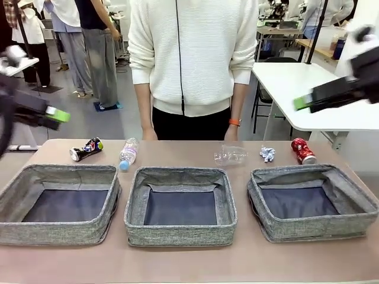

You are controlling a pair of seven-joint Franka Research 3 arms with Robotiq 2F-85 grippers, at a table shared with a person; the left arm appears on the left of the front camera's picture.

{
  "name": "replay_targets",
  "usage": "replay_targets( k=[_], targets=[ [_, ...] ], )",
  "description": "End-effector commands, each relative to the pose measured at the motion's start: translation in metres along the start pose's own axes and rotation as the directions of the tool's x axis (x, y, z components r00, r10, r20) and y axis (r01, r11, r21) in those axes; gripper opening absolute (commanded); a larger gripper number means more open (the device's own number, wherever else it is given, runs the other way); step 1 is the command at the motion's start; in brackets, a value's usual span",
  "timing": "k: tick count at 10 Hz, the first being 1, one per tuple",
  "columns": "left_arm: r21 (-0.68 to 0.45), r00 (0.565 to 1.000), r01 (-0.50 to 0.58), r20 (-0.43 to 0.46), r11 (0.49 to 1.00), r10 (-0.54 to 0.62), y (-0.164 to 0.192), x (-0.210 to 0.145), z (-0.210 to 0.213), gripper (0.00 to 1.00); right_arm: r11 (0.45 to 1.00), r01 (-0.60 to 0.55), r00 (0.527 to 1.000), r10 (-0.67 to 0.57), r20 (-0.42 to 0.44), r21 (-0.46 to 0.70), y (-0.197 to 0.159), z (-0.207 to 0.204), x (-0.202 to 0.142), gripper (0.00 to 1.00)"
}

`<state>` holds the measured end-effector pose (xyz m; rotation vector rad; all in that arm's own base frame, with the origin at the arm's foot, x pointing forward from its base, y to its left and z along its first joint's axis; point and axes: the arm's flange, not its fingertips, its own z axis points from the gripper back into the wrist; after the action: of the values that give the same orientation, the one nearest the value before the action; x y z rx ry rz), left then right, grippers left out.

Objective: Sort the waste into the appropriate baskets.
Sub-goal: Pick up the waste item pointed out by the person.

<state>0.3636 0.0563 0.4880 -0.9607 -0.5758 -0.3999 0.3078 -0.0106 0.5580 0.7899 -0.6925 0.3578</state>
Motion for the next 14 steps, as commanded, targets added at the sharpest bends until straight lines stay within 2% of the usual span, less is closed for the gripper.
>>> replay_targets(
  k=[1, 2, 3, 4, 5, 14],
  targets=[
    [-0.1, 0.955, -0.252, 0.135, 0.963, 0.264, 0.052, -0.014, 0.044, 1.0, 0.89, 0.429, 0.881, -0.45, 0.145, 0.156, -0.091, 0.079, -0.053, 1.0],
    [-0.135, 0.899, -0.336, 0.25, 0.932, 0.36, 0.077, -0.044, 0.072, 1.0, 0.824, 0.532, 0.811, -0.562, 0.164, 0.195, -0.142, 0.102, -0.073, 1.0],
    [-0.176, 0.844, -0.386, 0.329, 0.905, 0.424, 0.089, -0.066, 0.082, 1.0, 0.77, 0.598, 0.752, -0.635, 0.179, 0.223, -0.171, 0.109, -0.09, 1.0],
    [-0.111, 0.8, -0.497, 0.327, 0.861, 0.504, 0.093, -0.076, 0.077, 1.0, 0.737, 0.624, 0.697, -0.675, 0.243, 0.26, -0.187, 0.106, -0.102, 1.0],
    [-0.153, 0.896, -0.34, 0.247, 0.928, 0.369, 0.081, -0.061, 0.095, 1.0, 0.882, 0.433, 0.877, -0.46, 0.138, 0.183, -0.135, 0.119, -0.098, 1.0],
    [-0.153, 0.896, -0.34, 0.247, 0.928, 0.369, 0.081, -0.061, 0.095, 1.0, 0.882, 0.433, 0.877, -0.46, 0.138, 0.183, -0.135, 0.119, -0.098, 1.0]
  ],
)
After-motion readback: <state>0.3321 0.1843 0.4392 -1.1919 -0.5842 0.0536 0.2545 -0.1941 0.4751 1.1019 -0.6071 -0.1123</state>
